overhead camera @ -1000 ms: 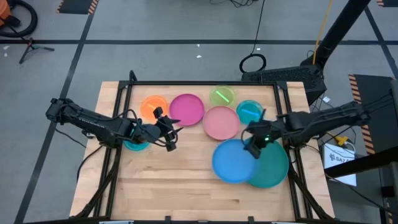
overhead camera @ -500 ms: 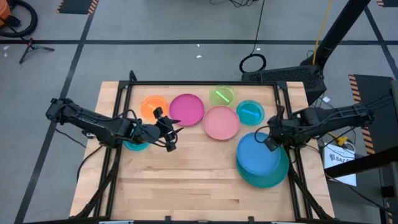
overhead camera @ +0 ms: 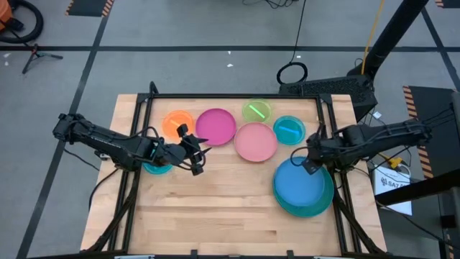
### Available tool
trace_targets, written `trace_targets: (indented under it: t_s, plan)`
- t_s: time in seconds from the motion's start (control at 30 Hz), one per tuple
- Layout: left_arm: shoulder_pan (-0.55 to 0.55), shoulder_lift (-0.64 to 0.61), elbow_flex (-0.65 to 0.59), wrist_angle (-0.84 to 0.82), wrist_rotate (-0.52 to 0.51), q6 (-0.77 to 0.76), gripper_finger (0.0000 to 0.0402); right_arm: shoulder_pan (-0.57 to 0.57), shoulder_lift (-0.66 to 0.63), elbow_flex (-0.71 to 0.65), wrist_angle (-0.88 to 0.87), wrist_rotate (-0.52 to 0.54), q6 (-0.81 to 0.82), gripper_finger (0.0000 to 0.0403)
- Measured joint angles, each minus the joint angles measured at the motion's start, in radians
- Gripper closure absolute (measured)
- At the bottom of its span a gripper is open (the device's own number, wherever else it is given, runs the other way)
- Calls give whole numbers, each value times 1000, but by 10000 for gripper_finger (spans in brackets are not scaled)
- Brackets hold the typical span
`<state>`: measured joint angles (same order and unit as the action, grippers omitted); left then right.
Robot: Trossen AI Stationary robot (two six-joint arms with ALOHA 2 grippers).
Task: Stack plastic plates
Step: Stack the blue plate on top of the green plate, then stack the light pink plate on top of the blue plate
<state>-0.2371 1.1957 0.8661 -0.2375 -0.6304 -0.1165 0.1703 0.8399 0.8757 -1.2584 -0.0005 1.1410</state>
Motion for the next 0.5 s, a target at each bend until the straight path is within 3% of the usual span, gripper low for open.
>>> trace_targets:
  t_s: [0.27, 0.5]
  plan:
    - [0, 0, 0, 0, 0, 0, 247, 0, 27, 0, 35, 54, -1, 305]
    - [0, 0, 0, -5, 0, 0, 247, 0, 77, 0, 310, 141, -74, 305]
